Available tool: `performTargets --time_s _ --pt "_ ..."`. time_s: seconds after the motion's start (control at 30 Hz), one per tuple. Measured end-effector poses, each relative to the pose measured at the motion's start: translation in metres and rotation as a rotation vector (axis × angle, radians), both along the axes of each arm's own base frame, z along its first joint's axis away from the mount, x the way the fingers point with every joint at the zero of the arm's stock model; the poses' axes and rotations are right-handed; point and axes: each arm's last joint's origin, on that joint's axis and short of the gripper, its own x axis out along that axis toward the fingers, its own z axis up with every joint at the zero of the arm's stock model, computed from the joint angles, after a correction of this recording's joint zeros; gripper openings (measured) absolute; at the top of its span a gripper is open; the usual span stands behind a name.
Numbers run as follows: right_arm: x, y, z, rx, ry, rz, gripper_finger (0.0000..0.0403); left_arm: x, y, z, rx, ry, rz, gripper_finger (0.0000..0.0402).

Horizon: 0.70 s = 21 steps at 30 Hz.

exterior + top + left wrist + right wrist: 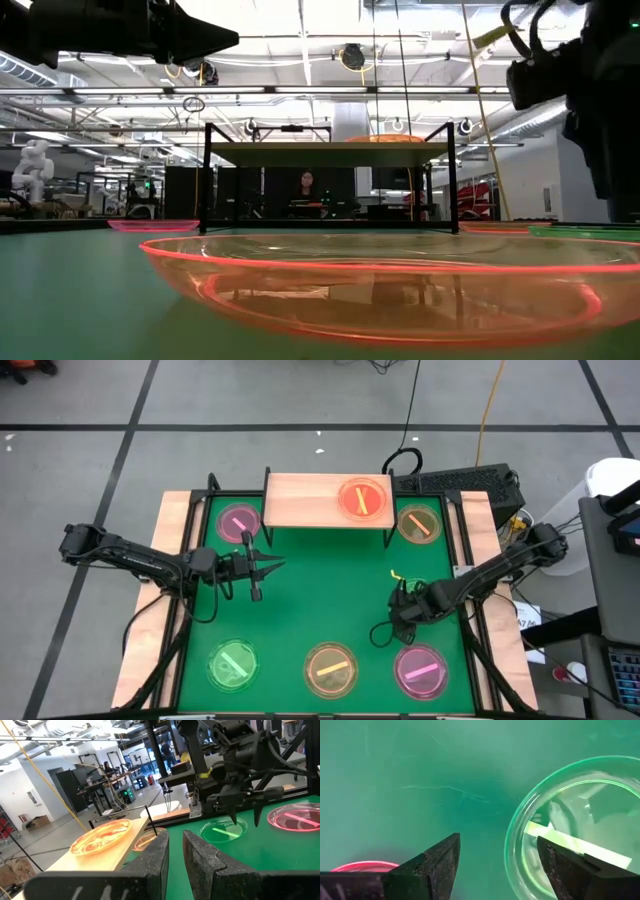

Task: Place and stack plates onto a shelf
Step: Stack the right green plate on top of the orange plate on the shelf

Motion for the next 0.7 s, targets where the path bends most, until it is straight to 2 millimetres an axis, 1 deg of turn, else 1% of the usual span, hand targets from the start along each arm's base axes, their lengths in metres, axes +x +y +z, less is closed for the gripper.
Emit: performTargets --time_s 0.1,0.2,0.3,0.4,0.47,0.53,0.67,0.7 --pt "0.001 0.003 -0.009 -0.033 0.043 0.018 0.0247 0.0 0.0 0.0 0.0 0.0 0.0 0.0062" --pt "-0.002 0.005 -0.022 -0.063 0.098 0.033 0.0242 0.0 0.0 0.0 0.0 0.0 0.0 0.0062" --pt "-0.007 0.004 -0.036 -0.095 0.164 0.034 0.0228 0.0 0.0 0.0 0.0 0.0 0.0 0.0062" --pt "-0.01 0.002 -0.042 -0.101 0.18 0.027 0.0205 0.0 0.0 0.0 0.0 0.0 0.0 0.0062" --pt "-0.012 0.002 -0.044 -0.102 0.187 0.022 0.018 0.0 0.0 0.0 0.0 -0.001 0.0 0.0062" --pt "-0.012 0.001 -0.043 -0.098 0.181 0.027 0.0143 0.0 0.0 0.0 0.0 -0.001 0.0 0.0062" --pt "-0.012 0.001 -0.04 -0.084 0.157 0.032 0.0036 0.0 0.0 0.0 0.0 -0.001 0.0 0.0062" --pt "-0.014 0.001 -0.039 -0.093 0.16 0.043 0.0018 0.0 0.0 0.0 0.0 -0.001 0.0 0.0062"
